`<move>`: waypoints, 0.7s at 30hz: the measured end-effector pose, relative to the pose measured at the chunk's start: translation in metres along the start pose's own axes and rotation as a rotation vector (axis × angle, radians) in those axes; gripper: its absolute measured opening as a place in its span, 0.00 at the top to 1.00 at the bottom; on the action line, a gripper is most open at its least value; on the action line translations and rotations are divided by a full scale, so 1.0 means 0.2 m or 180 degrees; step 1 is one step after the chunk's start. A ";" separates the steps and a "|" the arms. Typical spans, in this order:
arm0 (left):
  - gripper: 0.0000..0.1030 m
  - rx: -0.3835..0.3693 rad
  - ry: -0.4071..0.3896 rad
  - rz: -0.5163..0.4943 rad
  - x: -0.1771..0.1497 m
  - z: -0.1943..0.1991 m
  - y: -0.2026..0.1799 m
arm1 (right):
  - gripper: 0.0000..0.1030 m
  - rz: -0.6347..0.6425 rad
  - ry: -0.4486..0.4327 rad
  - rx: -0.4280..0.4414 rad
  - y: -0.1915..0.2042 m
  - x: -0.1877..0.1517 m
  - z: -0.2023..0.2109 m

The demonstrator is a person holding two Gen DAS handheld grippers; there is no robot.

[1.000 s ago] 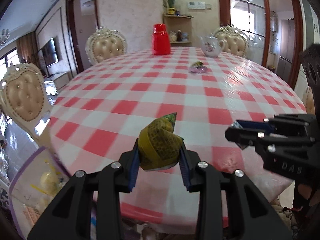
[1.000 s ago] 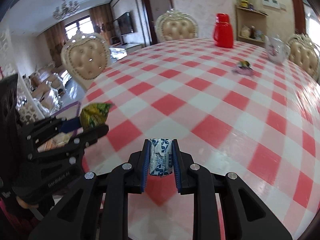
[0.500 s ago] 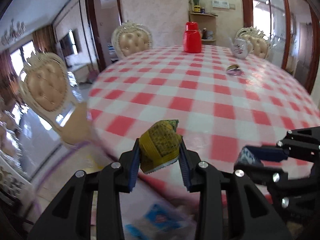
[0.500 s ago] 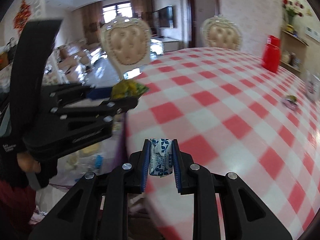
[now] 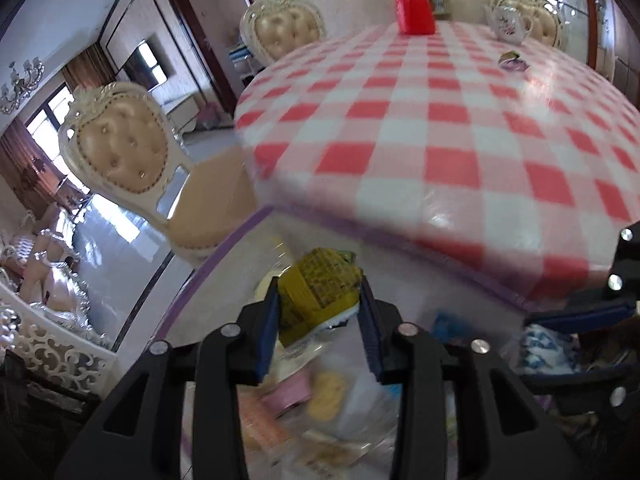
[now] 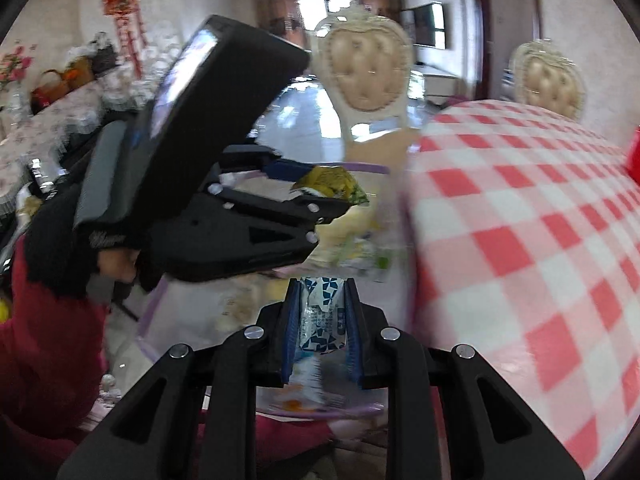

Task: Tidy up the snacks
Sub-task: 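Carry both snacks to the clear box and open both grippers, then move both grippers back over the last snacks on the table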

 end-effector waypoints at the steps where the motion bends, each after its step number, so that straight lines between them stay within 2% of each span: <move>1: 0.38 0.0042 0.0006 0.0035 -0.01 0.01 0.04 | 0.66 -0.0020 -0.0028 0.0006 0.00 0.00 0.00; 2: 0.21 0.0143 -0.0037 0.0130 -0.01 0.03 0.11 | 0.59 -0.0060 -0.0061 0.0000 -0.01 0.00 0.01; 3: 0.18 0.0223 -0.0084 0.0223 -0.01 0.05 0.16 | 0.49 -0.0119 -0.0098 -0.0005 -0.04 0.00 0.03; 5: 0.17 0.0291 -0.0153 0.0439 0.01 0.09 0.24 | 0.48 -0.0284 -0.0165 -0.0043 -0.12 0.00 0.07; 8: 0.07 0.0306 -0.0348 0.0839 0.05 0.16 0.32 | 0.44 -0.0616 -0.0322 -0.0204 -0.32 -0.02 0.18; 12: 0.04 -0.0033 -0.0690 0.1284 0.17 0.22 0.22 | 0.28 -0.1171 -0.0599 -0.0695 -0.69 -0.11 0.40; 15: 0.03 -0.0571 -0.0751 0.1376 0.32 0.21 -0.06 | 0.19 -0.1757 -0.0784 -0.1233 -1.03 -0.25 0.60; 18: 0.02 -0.0983 -0.0646 0.1068 0.49 0.16 -0.47 | 0.16 -0.2264 -0.0869 -0.1565 -1.32 -0.41 0.77; 21: 0.02 -0.1280 -0.0591 0.0790 0.69 0.09 -0.84 | 0.16 -0.2521 -0.0854 -0.1982 -1.57 -0.57 0.94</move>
Point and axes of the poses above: each gripper's, at about its wrist camera, not at the fingertips, and z roughly against the way its jaws point, y to its left, x to its top, the point moved 9 cm from there along -z, roughly the way its jaws point, and after that the axes turned 1 degree about y, right-handed, at the moved point
